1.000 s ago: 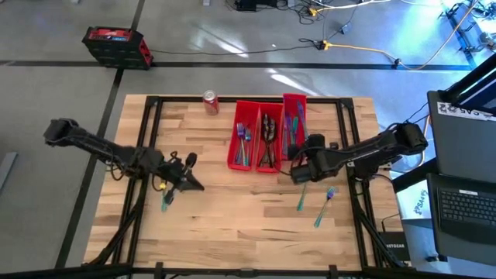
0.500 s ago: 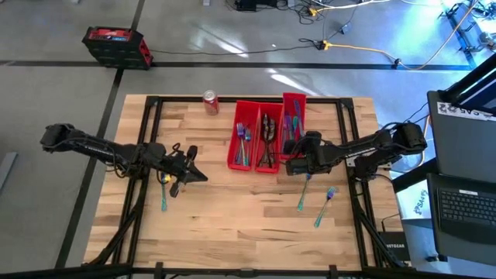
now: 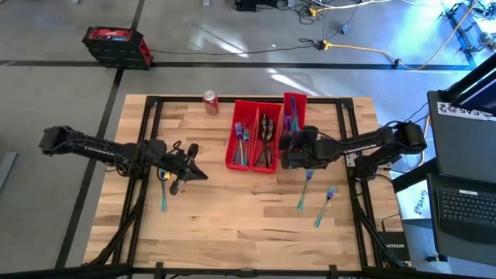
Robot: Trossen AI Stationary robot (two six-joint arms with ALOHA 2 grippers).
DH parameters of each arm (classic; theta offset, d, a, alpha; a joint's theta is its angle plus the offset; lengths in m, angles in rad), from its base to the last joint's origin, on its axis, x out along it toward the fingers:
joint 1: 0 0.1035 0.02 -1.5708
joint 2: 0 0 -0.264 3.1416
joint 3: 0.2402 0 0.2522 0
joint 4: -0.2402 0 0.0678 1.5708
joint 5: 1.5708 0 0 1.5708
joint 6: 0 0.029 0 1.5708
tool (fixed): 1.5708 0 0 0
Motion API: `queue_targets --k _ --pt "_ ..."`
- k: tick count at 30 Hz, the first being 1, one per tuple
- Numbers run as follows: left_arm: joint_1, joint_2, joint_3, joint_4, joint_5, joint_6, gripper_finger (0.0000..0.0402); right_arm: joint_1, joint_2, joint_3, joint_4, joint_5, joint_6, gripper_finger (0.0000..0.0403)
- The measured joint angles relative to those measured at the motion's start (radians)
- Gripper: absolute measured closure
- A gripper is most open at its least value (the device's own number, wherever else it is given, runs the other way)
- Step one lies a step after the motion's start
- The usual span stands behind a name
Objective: Sort silverware
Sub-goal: Put the right purple table knife into the right red bin
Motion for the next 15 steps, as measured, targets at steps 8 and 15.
queue_targets --k 8,15 --pt "0.081 0.000 0.000 -0.001 0.267 -0.062 0.0402 -0.070 0.000 0.028 0.000 -0.153 -0.044 0.0347" --pt "0.236 0.000 0.000 0.001 0.554 -0.022 0.0402 -0.130 0.034 0.028 0.061 -0.236 -0.043 0.0347"
